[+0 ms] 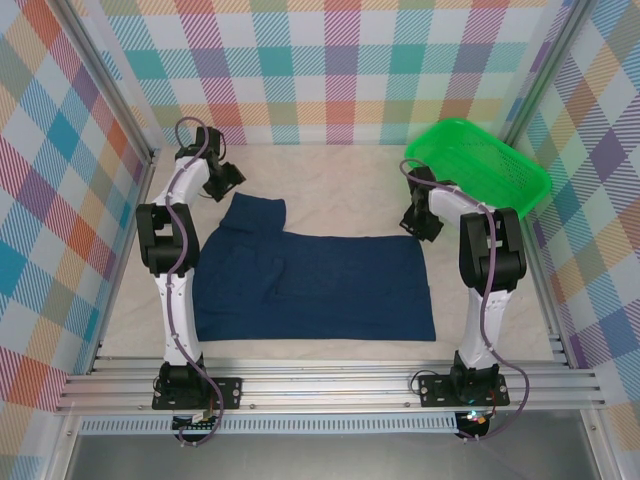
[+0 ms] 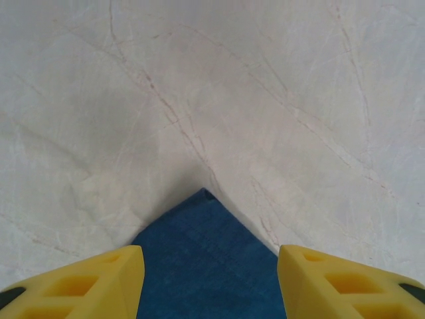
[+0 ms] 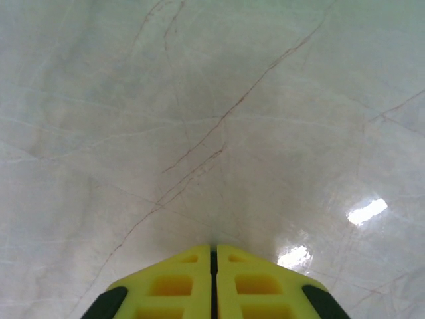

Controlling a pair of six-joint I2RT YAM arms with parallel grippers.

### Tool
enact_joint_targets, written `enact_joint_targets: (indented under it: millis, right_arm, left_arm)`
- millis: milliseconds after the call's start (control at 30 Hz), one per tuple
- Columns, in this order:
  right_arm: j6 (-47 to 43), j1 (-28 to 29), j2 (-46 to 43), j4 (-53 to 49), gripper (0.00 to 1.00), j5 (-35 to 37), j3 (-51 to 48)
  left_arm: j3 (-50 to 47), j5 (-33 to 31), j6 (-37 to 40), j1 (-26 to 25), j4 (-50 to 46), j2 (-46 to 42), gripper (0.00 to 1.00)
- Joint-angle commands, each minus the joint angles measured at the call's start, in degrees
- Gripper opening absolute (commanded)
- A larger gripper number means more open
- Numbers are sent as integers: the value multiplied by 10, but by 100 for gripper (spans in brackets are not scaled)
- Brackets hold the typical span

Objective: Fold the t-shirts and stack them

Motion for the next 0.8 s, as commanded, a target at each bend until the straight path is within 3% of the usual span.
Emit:
enact_joint_targets:
  millis: [0, 400, 767]
  right_arm:
    - [-4, -1, -3, -27, 1, 2, 12]
    - [-26, 11, -8, -43, 0, -38, 25]
    - [-43, 13, -26, -35, 0, -63, 6]
  left_arm:
    - [-1, -3, 21, -13, 17, 13, 56]
    - [28, -123, 22, -30, -4, 52, 58]
    - [72, -107, 31, -29, -14, 97, 51]
